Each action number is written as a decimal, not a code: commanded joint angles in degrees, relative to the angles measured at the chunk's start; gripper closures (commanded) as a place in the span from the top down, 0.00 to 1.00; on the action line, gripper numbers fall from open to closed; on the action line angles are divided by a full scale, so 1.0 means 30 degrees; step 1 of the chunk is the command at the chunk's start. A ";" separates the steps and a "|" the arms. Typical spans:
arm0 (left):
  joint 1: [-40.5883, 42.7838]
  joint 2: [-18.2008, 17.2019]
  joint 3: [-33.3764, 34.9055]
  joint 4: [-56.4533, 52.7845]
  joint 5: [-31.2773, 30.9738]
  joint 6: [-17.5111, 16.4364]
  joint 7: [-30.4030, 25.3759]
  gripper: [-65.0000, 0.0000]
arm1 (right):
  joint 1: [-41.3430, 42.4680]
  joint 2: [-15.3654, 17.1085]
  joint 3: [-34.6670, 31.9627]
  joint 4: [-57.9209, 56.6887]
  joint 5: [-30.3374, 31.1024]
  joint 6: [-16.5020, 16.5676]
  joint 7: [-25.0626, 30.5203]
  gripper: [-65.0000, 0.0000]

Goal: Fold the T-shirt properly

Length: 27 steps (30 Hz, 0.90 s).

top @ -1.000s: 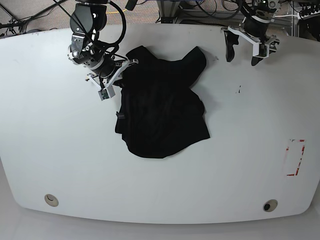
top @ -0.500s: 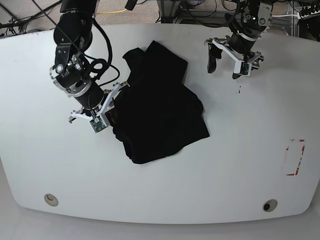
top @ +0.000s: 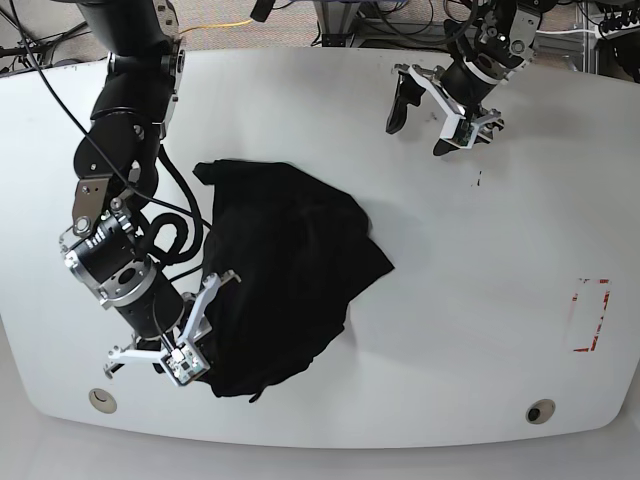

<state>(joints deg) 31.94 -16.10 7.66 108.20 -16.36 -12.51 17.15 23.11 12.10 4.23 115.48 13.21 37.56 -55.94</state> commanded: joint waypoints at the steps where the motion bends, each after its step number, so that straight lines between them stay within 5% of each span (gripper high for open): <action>1: -0.0582 0.0106 -0.0019 0.0079 -0.0217 -0.0063 -0.0456 0.70 | 0.1131 0.0495 -0.0311 0.0349 0.0182 0.0036 0.0377 0.00; 7: -0.2457 0.1630 0.0186 -0.1386 -0.0217 -0.0151 -0.0456 0.70 | 0.2713 0.1257 -0.1014 0.0349 0.0270 0.0124 0.0259 0.00; 13: -0.5212 0.2186 0.3058 -0.3350 -0.0217 -0.0151 -0.0456 0.70 | 0.4413 0.1784 -0.1102 0.0349 0.0241 0.0124 0.0084 0.00; 27: -1.0809 0.6289 0.4992 -1.0910 -0.0276 -0.0122 -0.0485 0.70 | 0.6874 0.1931 -0.1893 0.0290 0.0211 0.0124 -0.0825 0.00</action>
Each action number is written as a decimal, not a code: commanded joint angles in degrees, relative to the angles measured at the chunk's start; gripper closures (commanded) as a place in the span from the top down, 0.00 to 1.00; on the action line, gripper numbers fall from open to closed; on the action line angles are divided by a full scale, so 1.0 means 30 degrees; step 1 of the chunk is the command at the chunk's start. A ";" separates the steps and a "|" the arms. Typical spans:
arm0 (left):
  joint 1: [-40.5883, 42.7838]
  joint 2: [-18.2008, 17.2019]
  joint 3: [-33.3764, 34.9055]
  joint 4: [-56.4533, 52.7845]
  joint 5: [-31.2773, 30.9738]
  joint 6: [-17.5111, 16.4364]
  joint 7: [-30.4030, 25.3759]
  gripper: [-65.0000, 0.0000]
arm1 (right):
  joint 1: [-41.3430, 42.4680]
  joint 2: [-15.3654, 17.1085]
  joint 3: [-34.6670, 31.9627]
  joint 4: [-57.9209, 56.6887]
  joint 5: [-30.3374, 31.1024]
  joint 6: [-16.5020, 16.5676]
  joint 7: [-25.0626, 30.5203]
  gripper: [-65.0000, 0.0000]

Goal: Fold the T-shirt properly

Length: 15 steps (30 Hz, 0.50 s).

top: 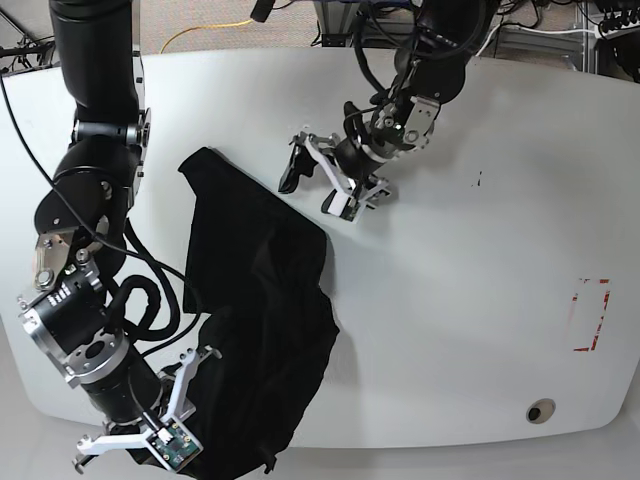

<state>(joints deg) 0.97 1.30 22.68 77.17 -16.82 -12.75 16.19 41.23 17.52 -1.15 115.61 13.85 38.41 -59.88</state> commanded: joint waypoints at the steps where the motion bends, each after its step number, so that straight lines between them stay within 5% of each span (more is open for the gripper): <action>1: -0.0896 0.0753 -0.0013 -0.1209 -0.0123 -0.0042 -0.0194 0.70 | 0.0922 0.0124 -0.0218 0.0246 -0.0029 -0.0160 0.0486 0.00; 9: -0.3943 0.2567 -0.0013 -0.5605 -0.0123 -0.0100 -0.0223 0.69 | 0.0952 0.0358 -0.0570 0.0246 -0.0029 -0.0160 0.0486 0.00; 11: -0.4822 0.2567 -0.0013 -0.6865 -0.0123 -0.0100 -0.0223 0.58 | 0.0952 0.0358 -0.0599 0.0246 -0.0029 -0.0160 0.0486 0.00; 15: -0.5995 0.2567 -0.0013 -0.8564 -0.0123 -0.0100 -0.0194 0.16 | 0.0952 0.0446 -0.0541 0.0217 -0.0029 -0.0160 0.0486 0.00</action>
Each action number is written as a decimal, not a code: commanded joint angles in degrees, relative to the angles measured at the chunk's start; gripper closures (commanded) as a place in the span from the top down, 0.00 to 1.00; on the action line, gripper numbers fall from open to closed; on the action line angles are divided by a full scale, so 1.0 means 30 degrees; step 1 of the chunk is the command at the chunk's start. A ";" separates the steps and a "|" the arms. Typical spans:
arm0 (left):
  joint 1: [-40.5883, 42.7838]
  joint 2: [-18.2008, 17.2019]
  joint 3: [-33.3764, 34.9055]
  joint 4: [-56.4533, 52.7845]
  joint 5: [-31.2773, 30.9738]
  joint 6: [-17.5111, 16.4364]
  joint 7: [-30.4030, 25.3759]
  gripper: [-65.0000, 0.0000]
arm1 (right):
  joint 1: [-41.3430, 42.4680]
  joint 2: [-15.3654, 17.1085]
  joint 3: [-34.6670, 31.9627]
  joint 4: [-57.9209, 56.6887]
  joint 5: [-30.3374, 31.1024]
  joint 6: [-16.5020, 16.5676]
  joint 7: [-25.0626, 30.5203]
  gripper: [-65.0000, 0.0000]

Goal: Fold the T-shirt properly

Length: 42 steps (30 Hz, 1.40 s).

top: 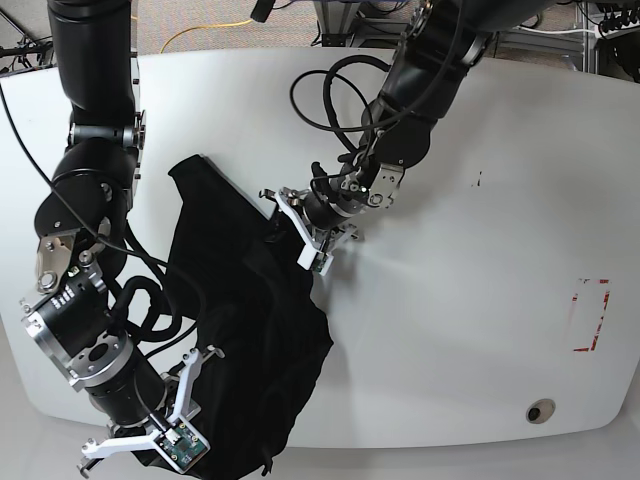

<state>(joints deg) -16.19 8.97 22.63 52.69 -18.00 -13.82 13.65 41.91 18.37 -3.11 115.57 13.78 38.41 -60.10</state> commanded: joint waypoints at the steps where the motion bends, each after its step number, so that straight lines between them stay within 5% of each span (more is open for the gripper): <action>1: -0.0305 0.0009 0.0002 -0.0492 0.0271 0.0257 0.0681 0.09 | 0.0696 0.0191 0.0144 0.0232 -0.0008 -0.0160 0.0559 0.00; 8: -0.0334 -0.0075 -0.0116 -0.0141 0.0271 0.0286 0.0739 0.01 | 0.0696 0.0309 0.0701 -0.0442 -0.0799 -0.0248 0.0589 0.00; 21: 0.2919 -0.4441 -0.2607 1.0819 0.0241 0.0286 0.4578 0.01 | 0.1869 0.0074 0.1229 -0.0677 -0.1766 -0.0306 0.0589 0.00; 31: 0.5468 -0.9071 -0.5977 1.6357 0.0241 -0.0828 0.4578 0.01 | 0.2806 0.0016 0.1199 -0.2318 -0.1766 -0.0336 0.0589 0.00; 36: 0.5732 -1.0331 -0.7881 1.7442 0.0241 -0.0916 0.4608 0.01 | 0.3480 -0.0014 0.1229 -0.2933 -0.1766 -0.0336 0.0589 0.00; 42: 0.5820 -0.9863 -0.7852 1.7764 0.0212 -0.3758 0.6044 0.10 | 0.4008 -0.0688 0.1199 -0.3226 -0.1795 -0.0336 0.0559 0.00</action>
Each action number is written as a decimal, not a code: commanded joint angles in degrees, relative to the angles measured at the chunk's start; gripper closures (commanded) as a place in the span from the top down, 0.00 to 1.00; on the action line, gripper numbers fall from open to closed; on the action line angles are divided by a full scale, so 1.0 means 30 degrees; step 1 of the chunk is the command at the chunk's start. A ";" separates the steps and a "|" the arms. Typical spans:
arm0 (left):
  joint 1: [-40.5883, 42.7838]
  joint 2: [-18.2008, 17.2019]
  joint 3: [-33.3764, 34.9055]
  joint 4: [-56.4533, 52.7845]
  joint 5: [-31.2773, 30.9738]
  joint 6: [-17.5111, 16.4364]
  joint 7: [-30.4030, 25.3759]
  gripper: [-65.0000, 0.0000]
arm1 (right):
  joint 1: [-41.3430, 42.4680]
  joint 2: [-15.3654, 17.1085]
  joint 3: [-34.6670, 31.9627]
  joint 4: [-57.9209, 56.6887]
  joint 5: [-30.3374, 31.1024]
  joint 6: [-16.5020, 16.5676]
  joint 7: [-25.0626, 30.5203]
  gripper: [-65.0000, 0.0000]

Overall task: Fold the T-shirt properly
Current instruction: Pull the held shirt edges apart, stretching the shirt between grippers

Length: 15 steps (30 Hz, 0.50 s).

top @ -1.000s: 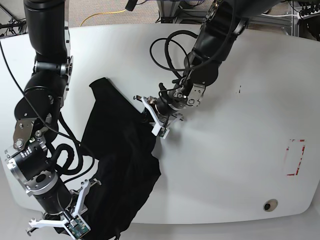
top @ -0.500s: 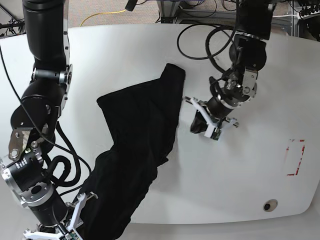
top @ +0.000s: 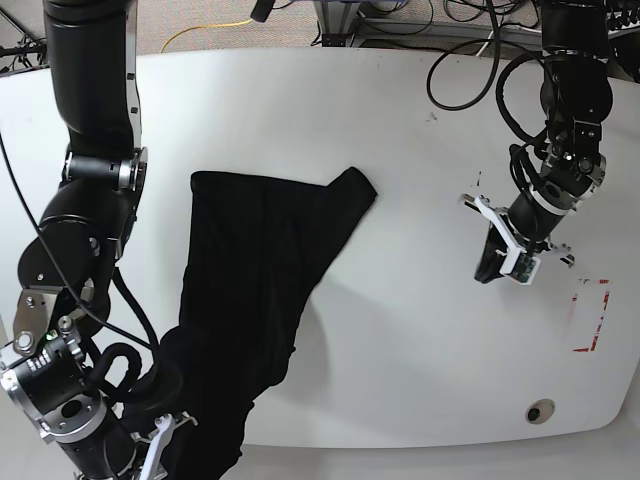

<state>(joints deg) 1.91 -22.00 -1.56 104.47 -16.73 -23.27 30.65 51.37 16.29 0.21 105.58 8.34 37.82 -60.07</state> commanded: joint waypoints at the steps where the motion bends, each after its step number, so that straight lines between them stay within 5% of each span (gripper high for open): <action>1: -0.0213 0.1106 0.0301 0.0534 -0.0210 -0.1021 0.0961 0.15 | 0.0882 -0.0025 0.0092 0.0074 0.0019 -0.0139 0.0552 0.00; 5: 0.0080 0.3304 0.0301 0.0504 -0.0005 -0.2310 0.2983 0.41 | 0.0824 -0.0025 0.0033 0.0045 0.0019 -0.0139 0.0552 0.00; 8: 0.0198 0.4681 0.0389 0.0270 0.0698 -0.2105 0.3482 0.57 | 0.0795 -0.0025 0.0033 0.0015 0.0019 -0.0139 0.0552 0.00; 15: 0.0051 0.6527 0.2851 -0.1576 0.3570 -0.2047 0.3423 0.59 | 0.0443 -0.0025 0.0092 0.0103 -0.0596 -0.0080 0.0552 0.00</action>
<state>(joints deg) 2.92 -3.77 5.52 100.42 -6.35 -29.17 42.41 50.85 15.77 0.10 105.30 7.11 37.78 -60.07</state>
